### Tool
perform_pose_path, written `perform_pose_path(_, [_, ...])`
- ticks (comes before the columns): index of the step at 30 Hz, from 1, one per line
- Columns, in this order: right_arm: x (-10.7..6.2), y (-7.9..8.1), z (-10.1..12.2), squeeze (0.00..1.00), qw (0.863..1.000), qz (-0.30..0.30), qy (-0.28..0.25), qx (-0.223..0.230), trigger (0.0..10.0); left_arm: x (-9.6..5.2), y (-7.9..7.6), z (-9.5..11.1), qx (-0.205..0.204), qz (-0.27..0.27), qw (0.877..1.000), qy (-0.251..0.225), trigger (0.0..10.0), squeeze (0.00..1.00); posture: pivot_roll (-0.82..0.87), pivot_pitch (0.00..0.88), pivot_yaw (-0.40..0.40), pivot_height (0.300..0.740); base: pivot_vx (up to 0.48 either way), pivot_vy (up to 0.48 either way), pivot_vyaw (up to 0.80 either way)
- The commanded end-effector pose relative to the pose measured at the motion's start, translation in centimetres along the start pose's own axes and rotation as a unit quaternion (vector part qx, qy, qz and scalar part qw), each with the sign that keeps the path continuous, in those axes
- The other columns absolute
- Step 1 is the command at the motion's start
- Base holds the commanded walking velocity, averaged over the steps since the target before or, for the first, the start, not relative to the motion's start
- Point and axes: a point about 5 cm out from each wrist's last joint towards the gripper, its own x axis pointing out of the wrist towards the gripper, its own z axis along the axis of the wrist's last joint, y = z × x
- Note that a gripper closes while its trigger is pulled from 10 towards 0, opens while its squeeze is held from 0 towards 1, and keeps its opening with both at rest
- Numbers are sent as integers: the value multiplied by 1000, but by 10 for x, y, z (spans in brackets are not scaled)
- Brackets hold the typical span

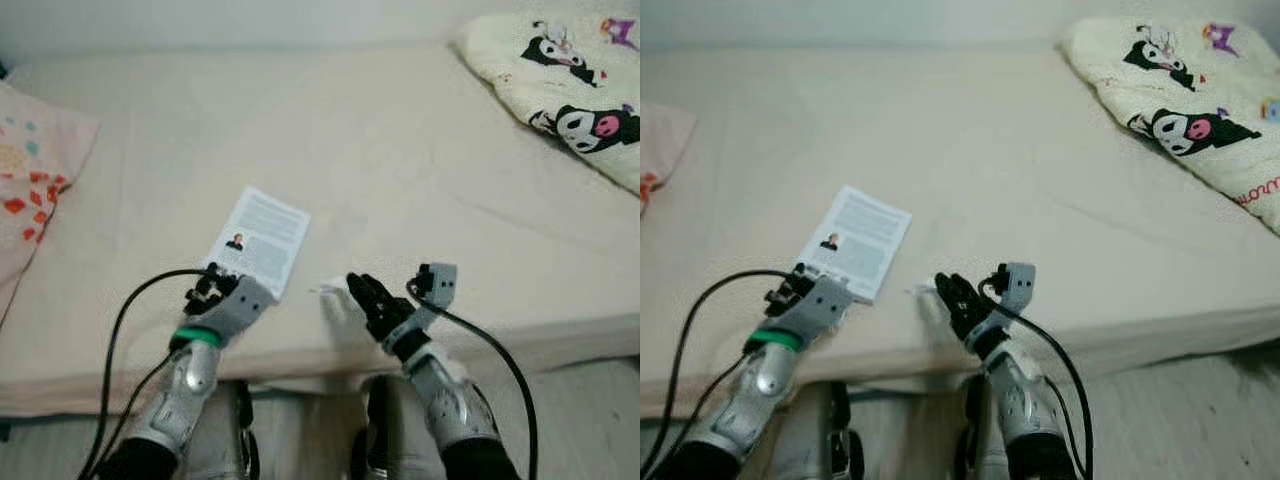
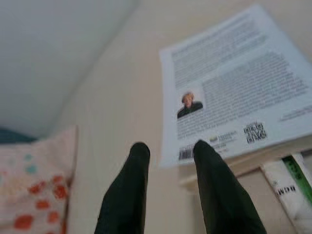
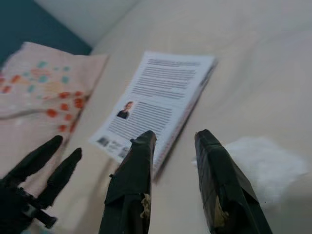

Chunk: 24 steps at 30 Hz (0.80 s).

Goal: Clean up the room

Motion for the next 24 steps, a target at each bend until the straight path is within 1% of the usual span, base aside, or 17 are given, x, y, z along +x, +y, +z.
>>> perform_pose_path(1, [-2, -2, -5, 0, 1000, 1, 7, 19, 10000, -6, -6, 3, 17, -15, 1000, -20, 10000, 0, 95, 235, 7, 596, 0, 0, 0])
perform_pose_path(2, [-2, -2, -5, 0, 1000, 1, 7, 19, 10000, -6, -6, 3, 17, -15, 1000, -20, 10000, 0, 95, 235, 7, 596, 0, 0, 0])
perform_pose_path(4, [3, -13, 0, 0, 998, -21, -1, 53, 10000, -8, -15, 8, 33, -36, 998, -40, 10000, 0, 124, 254, 4, 596, 0, 0, 0])
perform_pose_path(5, [6, -18, 3, 0, 996, -30, -5, 83, 10000, -6, -14, 13, 31, -34, 998, -46, 10000, 0, 141, 263, 6, 596, 0, 0, 0])
perform_pose_path(6, [6, -18, 3, 0, 996, -30, -5, 83, 10000, -6, -14, 13, 31, -34, 998, -46, 10000, 0, 141, 263, 6, 596, 0, 0, 0])
perform_pose_path(8, [11, -22, 4, 0, 992, -34, -2, 119, 10000, -4, -9, 20, 29, -27, 998, -58, 10000, 0, 160, 267, 6, 596, 0, 0, 0])
perform_pose_path(9, [11, -22, 4, 0, 992, -34, -2, 119, 10000, -4, -9, 20, 29, -27, 998, -58, 10000, 0, 160, 267, 6, 596, 0, 0, 0])
perform_pose_path(12, [21, -21, -1, 0, 985, -44, 38, 160, 10000, -11, 19, 30, 31, -6, 996, -88, 10000, 0, 207, 279, -14, 596, 0, 0, 0])
perform_pose_path(13, [21, -21, -1, 0, 985, -44, 38, 160, 10000, -11, 19, 30, 31, -6, 996, -88, 10000, 0, 207, 279, -14, 596, 0, 0, 0])
perform_pose_path(14, [24, -21, -2, 0, 985, -47, 47, 161, 10000, -14, 26, 32, 33, 1, 995, -95, 10000, 0, 240, 287, -34, 596, 0, 0, 0])
perform_pose_path(15, [24, -21, -2, 0, 985, -47, 47, 161, 10000, -14, 26, 32, 33, 1, 995, -95, 10000, 0, 240, 287, -34, 596, 0, 0, 0])
perform_pose_path(17, [30, -18, 0, 0, 983, -39, 55, 173, 10000, -20, 40, 34, 31, 13, 994, -104, 10000, 0, 267, 294, -51, 596, 0, 0, 0])
perform_pose_path(20, [33, -16, 2, 0, 981, -32, 54, 185, 10000, -23, 46, 36, 30, 17, 993, -109, 10000, 0, 267, 294, -51, 596, 0, 0, 0])
perform_pose_path(21, [36, -15, 6, 0, 981, -35, 53, 183, 10000, -29, 48, 37, 50, 12, 992, -119, 10000, 0, 289, 303, -72, 596, 0, 0, 0])
perform_pose_path(22, [36, -15, 6, 0, 981, -35, 53, 183, 10000, -29, 48, 37, 50, 12, 992, -119, 10000, 0, 289, 303, -72, 596, 0, 0, 0])
perform_pose_path(23, [39, -15, 9, 0, 981, -38, 52, 181, 10000, -33, 49, 38, 65, 7, 990, -126, 10000, 0, 289, 303, -72, 596, 0, 0, 0])
perform_pose_path(24, [41, -16, 16, 0, 983, -40, 40, 177, 10000, -33, 34, 28, 108, -14, 988, -108, 10000, 0, 246, 305, -72, 596, 0, 0, 0])
